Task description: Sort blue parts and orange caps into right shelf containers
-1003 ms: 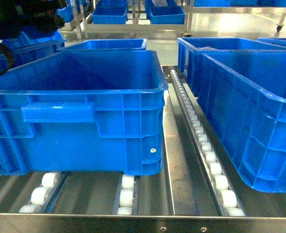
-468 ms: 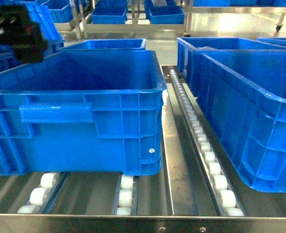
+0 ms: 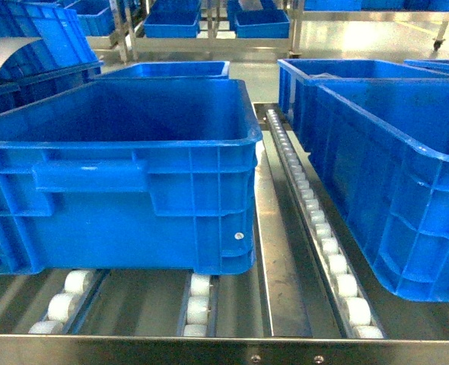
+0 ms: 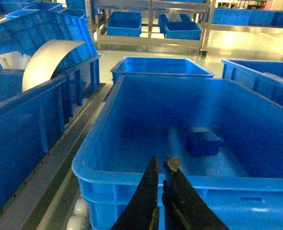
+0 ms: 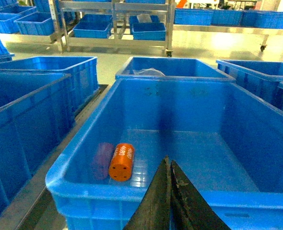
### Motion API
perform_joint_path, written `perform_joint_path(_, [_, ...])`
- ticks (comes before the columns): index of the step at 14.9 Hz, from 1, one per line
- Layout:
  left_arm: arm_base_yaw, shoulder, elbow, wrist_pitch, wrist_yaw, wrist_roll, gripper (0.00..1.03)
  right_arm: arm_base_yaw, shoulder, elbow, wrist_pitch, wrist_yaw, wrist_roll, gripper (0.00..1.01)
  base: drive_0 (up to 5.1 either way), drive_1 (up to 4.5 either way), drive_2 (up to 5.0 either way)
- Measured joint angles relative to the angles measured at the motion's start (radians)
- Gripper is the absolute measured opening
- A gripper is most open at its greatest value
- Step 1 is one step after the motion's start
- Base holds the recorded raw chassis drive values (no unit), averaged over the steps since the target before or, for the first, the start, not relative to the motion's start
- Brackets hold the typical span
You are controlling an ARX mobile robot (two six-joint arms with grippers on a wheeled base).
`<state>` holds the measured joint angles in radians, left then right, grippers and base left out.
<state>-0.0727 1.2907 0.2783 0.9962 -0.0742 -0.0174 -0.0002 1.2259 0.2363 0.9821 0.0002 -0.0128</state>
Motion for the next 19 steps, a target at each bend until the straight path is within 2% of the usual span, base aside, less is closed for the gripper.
perform_joint_path(2, [0.014, -0.075, -0.051, -0.011, 0.013, 0.001, 0.02, 0.000, -0.068, -0.049, -0.025, 0.000, 0.001, 0.01, 0.0, 0.00, 0.0])
perform_joint_path(3, [0.055, -0.115, -0.079, -0.030, 0.064, 0.002, 0.02, 0.000, -0.108, -0.072, -0.041, 0.000, 0.002, 0.01, 0.0, 0.00, 0.0])
perform_joint_path(4, [0.072, -0.153, -0.106, -0.049, 0.066, 0.002, 0.02, 0.000, -0.151, -0.095, -0.063, 0.000, 0.002, 0.01, 0.0, 0.00, 0.0])
perform_joint_path(5, [0.076, -0.217, -0.142, -0.075, 0.068, 0.002, 0.02, 0.000, -0.164, -0.140, 0.002, 0.000, 0.002, 0.01, 0.0, 0.00, 0.0])
perform_joint_path(6, [0.072, -0.215, -0.173, 0.003, 0.074, 0.003, 0.02, 0.000, -0.180, -0.158, -0.034, -0.001, 0.002, 0.01, 0.0, 0.00, 0.0])
perform_joint_path(8, [0.071, -0.267, -0.220, -0.077, 0.074, 0.003, 0.02, 0.000, -0.280, -0.195, -0.107, 0.000, 0.002, 0.01, 0.0, 0.00, 0.0])
perform_joint_path(13, [0.071, -0.565, -0.266, -0.303, 0.074, 0.003, 0.02, 0.000, -0.563, -0.223, -0.340, 0.000, 0.002, 0.01, 0.0, 0.00, 0.0])
perform_joint_path(19, [0.071, -0.854, -0.268, -0.562, 0.074, 0.003, 0.02, 0.000, -0.830, -0.224, -0.589, 0.000, 0.002, 0.01, 0.0, 0.00, 0.0])
